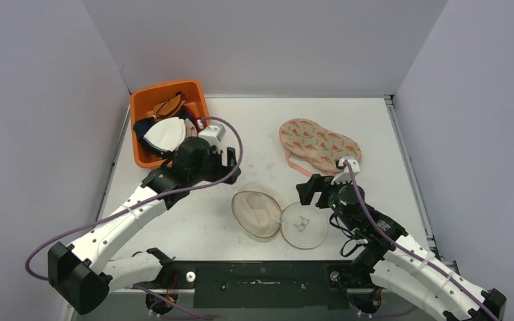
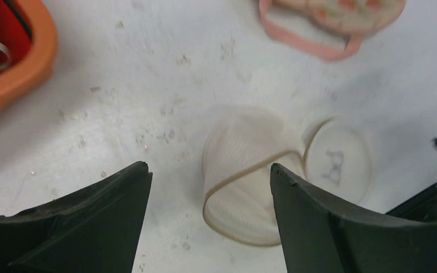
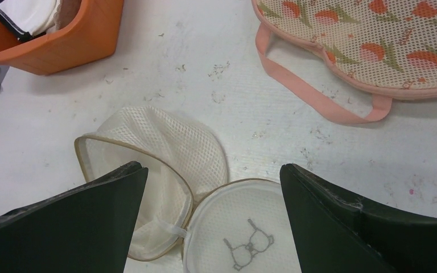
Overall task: Unzip the laundry bag and remove the bra
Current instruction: Adjust the laundry bag at the center of the board.
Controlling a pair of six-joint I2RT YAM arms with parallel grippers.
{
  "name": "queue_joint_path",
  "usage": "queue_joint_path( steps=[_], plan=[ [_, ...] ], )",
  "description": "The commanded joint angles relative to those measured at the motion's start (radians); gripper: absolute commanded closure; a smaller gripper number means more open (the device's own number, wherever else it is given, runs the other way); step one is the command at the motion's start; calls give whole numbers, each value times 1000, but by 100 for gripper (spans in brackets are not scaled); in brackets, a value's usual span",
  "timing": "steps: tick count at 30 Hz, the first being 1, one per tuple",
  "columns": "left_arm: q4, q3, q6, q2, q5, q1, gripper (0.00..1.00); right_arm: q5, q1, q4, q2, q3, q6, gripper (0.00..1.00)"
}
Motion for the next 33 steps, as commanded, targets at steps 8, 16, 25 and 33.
queue_joint_path(
  steps=[8,16,25,33],
  plan=[
    [-195,32,151,216,-65,-164,4,-30,4,56,-57,-61,49,9],
    [-124,47,139,365,-125,-185,16,-32,4,23,-100,-78,54,9],
    [-44,64,105,456,-99,-186,67,-38,4,-2,-130,-99,51,8],
    [52,-36,64,377,-111,-186,62,-52,4,-8,-176,-110,62,10]
  ],
)
